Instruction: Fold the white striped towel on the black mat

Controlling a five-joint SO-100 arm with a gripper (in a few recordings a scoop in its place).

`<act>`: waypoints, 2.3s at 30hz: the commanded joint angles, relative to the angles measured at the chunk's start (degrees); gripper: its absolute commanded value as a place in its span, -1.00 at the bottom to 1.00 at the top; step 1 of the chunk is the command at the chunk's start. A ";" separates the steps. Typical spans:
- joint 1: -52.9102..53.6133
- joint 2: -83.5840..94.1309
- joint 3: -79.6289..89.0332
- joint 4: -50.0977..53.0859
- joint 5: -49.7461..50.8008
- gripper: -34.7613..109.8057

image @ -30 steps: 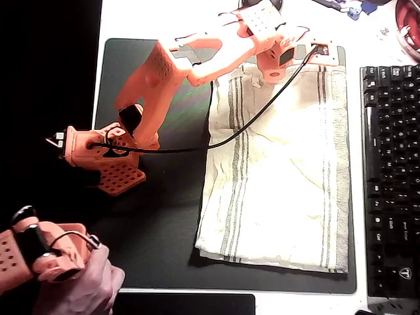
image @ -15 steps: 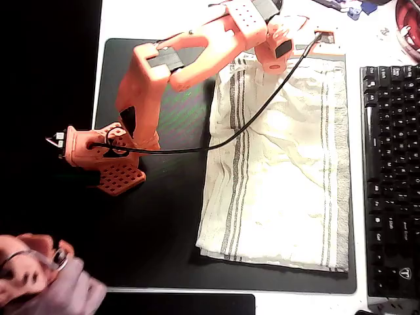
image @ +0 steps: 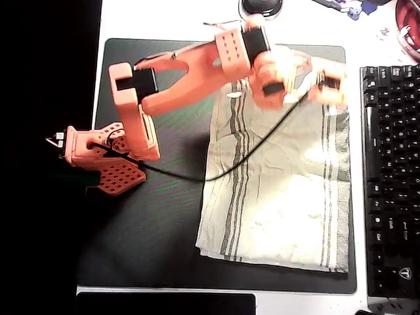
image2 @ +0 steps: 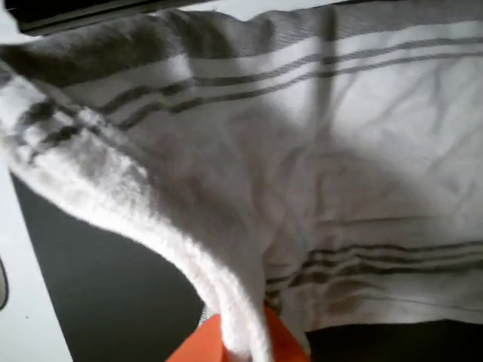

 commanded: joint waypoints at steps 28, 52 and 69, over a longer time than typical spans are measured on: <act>42.98 -13.97 9.76 -20.39 -25.84 -0.50; 40.08 18.46 29.18 -13.89 -28.56 -0.35; 51.24 15.64 62.58 -48.69 -46.76 -0.48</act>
